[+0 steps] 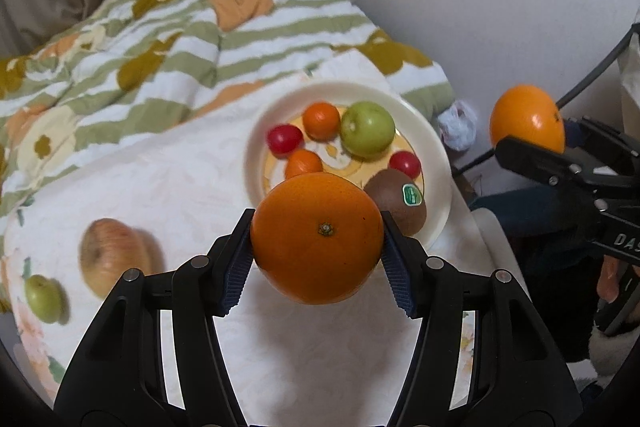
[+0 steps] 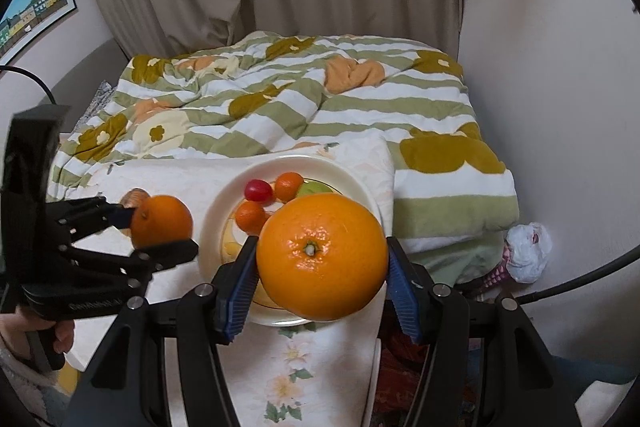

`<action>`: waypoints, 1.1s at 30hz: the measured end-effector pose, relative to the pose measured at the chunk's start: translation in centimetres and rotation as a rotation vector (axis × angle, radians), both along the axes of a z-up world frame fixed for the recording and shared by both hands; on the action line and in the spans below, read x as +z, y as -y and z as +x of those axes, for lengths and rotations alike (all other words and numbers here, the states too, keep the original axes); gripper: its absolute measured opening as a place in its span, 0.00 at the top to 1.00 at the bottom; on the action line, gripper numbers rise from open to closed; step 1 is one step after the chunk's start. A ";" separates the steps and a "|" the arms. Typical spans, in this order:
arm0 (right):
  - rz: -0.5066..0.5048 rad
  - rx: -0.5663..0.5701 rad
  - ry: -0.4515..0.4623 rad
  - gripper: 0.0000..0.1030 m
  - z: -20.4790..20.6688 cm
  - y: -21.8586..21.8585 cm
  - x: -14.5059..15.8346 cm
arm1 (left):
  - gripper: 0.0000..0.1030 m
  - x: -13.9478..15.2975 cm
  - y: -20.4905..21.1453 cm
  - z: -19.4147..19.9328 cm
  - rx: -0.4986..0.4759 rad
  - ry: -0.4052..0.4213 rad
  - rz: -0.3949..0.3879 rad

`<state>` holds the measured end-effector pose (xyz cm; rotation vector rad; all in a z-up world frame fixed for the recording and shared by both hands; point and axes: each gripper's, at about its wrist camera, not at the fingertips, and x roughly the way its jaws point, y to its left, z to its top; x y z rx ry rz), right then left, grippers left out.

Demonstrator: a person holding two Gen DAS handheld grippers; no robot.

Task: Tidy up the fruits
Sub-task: 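Carry the orange to the plate and release it with the left tool, then lower the orange onto the plate and open the right tool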

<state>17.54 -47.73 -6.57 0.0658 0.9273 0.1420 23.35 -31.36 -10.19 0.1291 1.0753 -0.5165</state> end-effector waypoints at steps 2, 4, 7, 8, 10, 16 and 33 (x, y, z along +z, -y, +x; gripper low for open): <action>0.006 -0.015 -0.012 0.46 0.1 0.3 -0.6 | 0.36 -1.3 0.7 0.5 -0.016 -0.026 0.013; 0.014 -0.029 -0.022 0.46 0.2 0.7 -1.0 | 0.36 -2.3 1.2 1.0 -0.027 -0.051 0.021; 0.026 -0.053 -0.037 0.46 0.4 1.1 -1.6 | 0.36 -3.5 2.0 1.7 -0.047 -0.080 0.045; 0.032 -0.061 -0.042 0.46 0.4 1.3 -1.7 | 0.36 -3.8 2.1 1.9 -0.051 -0.085 0.051; 0.037 -0.077 -0.048 0.46 0.5 1.5 -2.0 | 0.36 -4.4 2.6 2.2 -0.061 -0.093 0.064; 0.041 -0.111 -0.055 0.46 0.4 2.1 -2.2 | 0.35 -5.1 3.4 2.3 -0.092 -0.093 0.088; 0.052 -0.061 -0.039 0.46 1.4 0.8 -1.4 | 0.00 -0.9 -1.5 1.8 0.017 -0.025 0.059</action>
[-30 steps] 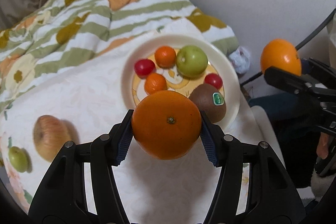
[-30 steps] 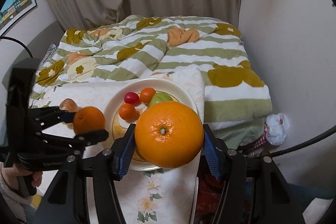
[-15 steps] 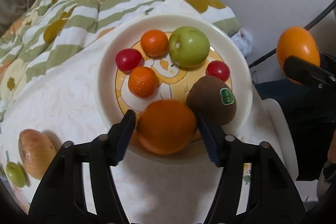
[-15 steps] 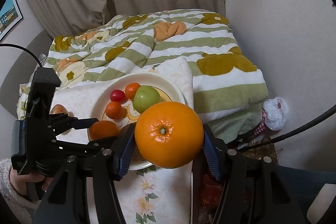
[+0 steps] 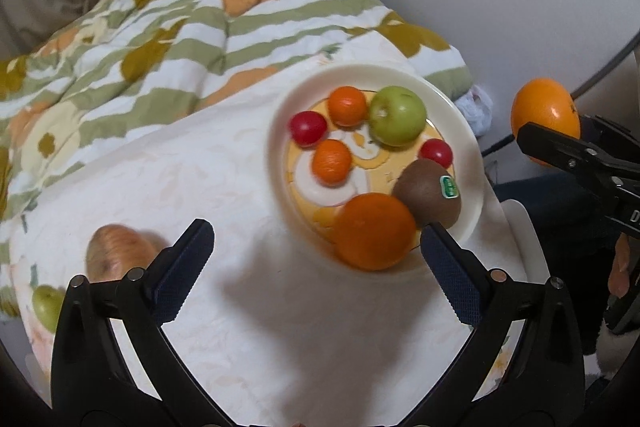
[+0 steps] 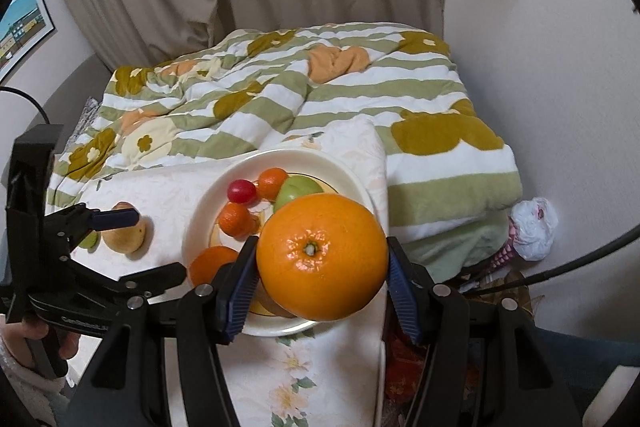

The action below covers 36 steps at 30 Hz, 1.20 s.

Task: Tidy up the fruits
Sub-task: 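Lower the orange onto the plate and open the right tool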

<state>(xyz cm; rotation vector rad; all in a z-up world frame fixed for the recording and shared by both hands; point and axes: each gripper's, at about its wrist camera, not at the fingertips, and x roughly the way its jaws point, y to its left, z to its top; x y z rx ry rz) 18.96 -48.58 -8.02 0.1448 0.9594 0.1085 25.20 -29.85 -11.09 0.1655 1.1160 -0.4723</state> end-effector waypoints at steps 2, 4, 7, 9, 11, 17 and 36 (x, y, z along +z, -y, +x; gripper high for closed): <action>0.007 0.023 0.000 0.46 0.4 -0.6 -0.1 | 0.00 0.3 -0.9 -0.2 0.020 0.006 0.000; 0.014 0.044 -0.001 0.46 0.8 -1.2 -0.2 | 0.00 0.6 -1.7 -0.4 0.043 0.013 0.004; 0.021 0.089 -0.003 0.46 1.5 -2.4 -0.5 | 0.00 0.8 -3.1 -0.6 0.082 0.016 0.011; 0.024 0.117 -0.006 0.46 2.0 -3.3 -0.9 | 0.00 0.8 -3.8 -0.8 0.103 0.013 0.011; 0.027 0.144 -0.013 0.46 2.5 -4.1 -1.4 | 0.00 0.8 -4.6 -1.0 0.124 0.011 0.010; 0.035 0.198 -0.027 0.46 3.7 -6.1 -2.8 | 0.00 0.8 -6.6 -1.6 0.185 0.011 0.022; 0.075 0.202 0.042 0.02 3.9 -6.6 -3.4 | 0.00 0.4 -10.2 -5.0 0.328 -0.002 0.046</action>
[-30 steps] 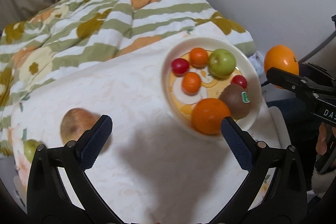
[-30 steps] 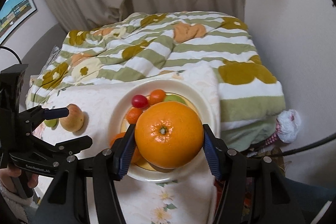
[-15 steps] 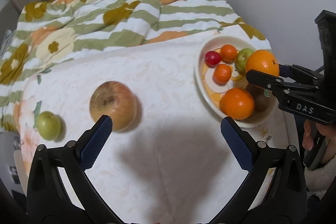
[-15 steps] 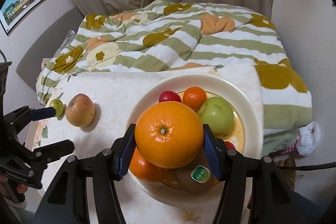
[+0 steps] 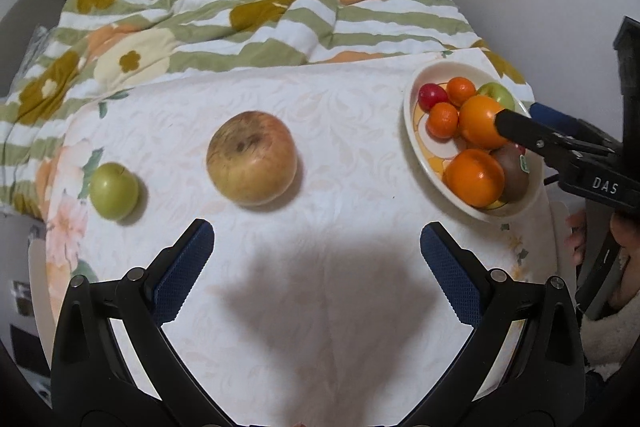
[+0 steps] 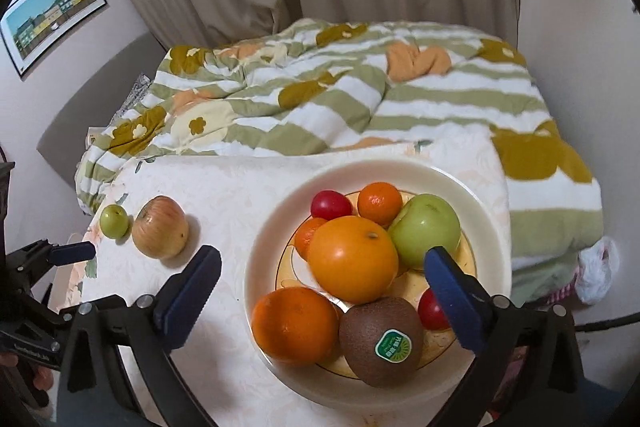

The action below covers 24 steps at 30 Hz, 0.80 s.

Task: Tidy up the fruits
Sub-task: 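Withdraw both tools from the plate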

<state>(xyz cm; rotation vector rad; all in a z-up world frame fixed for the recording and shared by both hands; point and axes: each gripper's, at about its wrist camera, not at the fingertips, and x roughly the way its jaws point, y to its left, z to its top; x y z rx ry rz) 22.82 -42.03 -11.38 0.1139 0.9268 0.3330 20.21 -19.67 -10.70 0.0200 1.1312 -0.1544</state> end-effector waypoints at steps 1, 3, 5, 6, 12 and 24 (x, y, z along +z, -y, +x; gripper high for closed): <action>-0.011 0.003 0.005 0.02 -0.2 -0.1 0.0 | 0.00 0.0 -0.2 -0.3 0.008 -0.002 0.004; -0.023 0.011 0.004 0.02 -0.5 -0.2 -0.1 | 0.00 0.3 -0.5 -0.8 0.026 -0.003 0.005; -0.027 0.012 0.002 0.02 -0.9 -0.1 0.0 | 0.00 0.7 -1.0 -1.5 0.042 0.001 0.005; -0.028 0.011 0.004 0.02 -1.2 0.0 0.1 | 0.00 0.9 -1.2 -1.8 0.047 0.006 0.005; -0.043 -0.015 0.035 0.01 -2.7 0.3 1.7 | 0.00 2.6 -3.0 -3.1 0.072 0.055 0.007; -0.119 -0.063 0.095 0.01 -6.6 -3.8 7.0 | 0.00 7.0 -10.2 -5.1 0.027 0.203 -0.043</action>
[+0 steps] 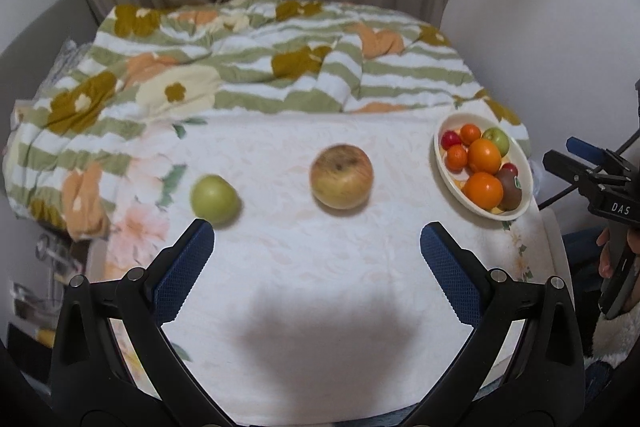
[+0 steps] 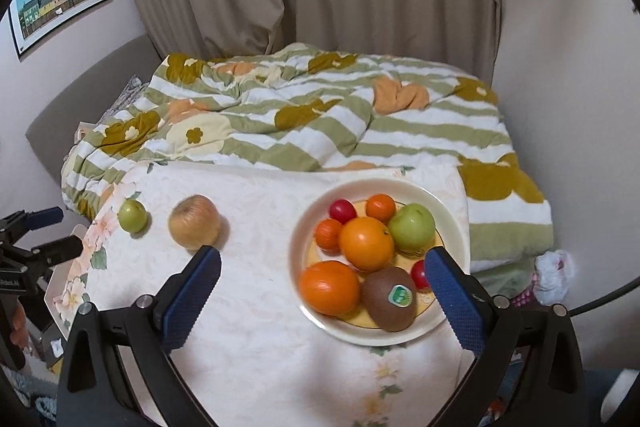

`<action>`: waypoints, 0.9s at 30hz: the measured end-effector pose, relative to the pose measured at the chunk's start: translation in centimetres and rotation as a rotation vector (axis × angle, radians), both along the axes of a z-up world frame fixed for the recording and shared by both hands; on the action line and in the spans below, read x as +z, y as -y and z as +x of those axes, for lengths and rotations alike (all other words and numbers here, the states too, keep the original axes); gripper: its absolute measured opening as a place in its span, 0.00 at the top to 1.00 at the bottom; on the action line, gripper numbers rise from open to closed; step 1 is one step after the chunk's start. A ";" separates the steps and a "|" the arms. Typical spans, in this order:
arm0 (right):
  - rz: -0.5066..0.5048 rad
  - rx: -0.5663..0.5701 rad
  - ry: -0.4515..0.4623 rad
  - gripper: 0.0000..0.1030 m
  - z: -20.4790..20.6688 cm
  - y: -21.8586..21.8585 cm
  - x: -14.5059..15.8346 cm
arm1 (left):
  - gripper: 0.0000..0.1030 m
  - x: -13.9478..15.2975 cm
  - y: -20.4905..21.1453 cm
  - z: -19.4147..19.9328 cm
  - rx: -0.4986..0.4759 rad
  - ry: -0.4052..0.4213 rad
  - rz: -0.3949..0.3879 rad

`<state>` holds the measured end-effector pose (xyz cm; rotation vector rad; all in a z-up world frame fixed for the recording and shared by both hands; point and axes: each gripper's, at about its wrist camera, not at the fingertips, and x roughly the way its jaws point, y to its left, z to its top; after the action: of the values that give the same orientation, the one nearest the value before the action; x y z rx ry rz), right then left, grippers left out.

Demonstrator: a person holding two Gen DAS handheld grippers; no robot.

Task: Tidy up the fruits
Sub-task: 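Withdraw both tools from the plate, then grasp the green apple with the left tool while the right tool grasps the russet apple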

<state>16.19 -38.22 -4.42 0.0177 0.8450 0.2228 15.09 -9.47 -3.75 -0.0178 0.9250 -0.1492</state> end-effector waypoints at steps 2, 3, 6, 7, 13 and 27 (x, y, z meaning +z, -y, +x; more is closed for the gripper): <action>0.011 -0.012 0.005 0.01 -0.5 -1.5 0.8 | 0.00 0.7 -1.4 -0.2 -0.006 0.020 -0.001; 0.022 -0.020 0.010 0.01 -0.7 -2.1 1.1 | 0.00 1.1 -2.3 -0.2 -0.011 0.032 -0.003; 0.041 -0.040 0.012 0.01 -1.1 -4.2 1.8 | 0.00 1.6 -4.8 0.0 -0.026 0.052 -0.006; 0.044 -0.054 0.013 0.01 -1.1 -5.0 2.0 | 0.00 1.7 -5.5 0.1 -0.029 0.057 -0.004; 0.033 -0.132 0.012 0.01 -1.3 -9.8 2.0 | 0.00 1.8 -10.7 0.6 -0.067 0.091 -0.020; 0.138 -0.335 -0.122 0.01 1.5 -16.7 -3.2 | 0.00 -3.5 -15.7 5.6 -0.304 -0.048 0.015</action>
<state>17.73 -21.52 -7.65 0.3027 0.9327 -0.0363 20.71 6.19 -7.29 0.1346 0.9726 -0.4255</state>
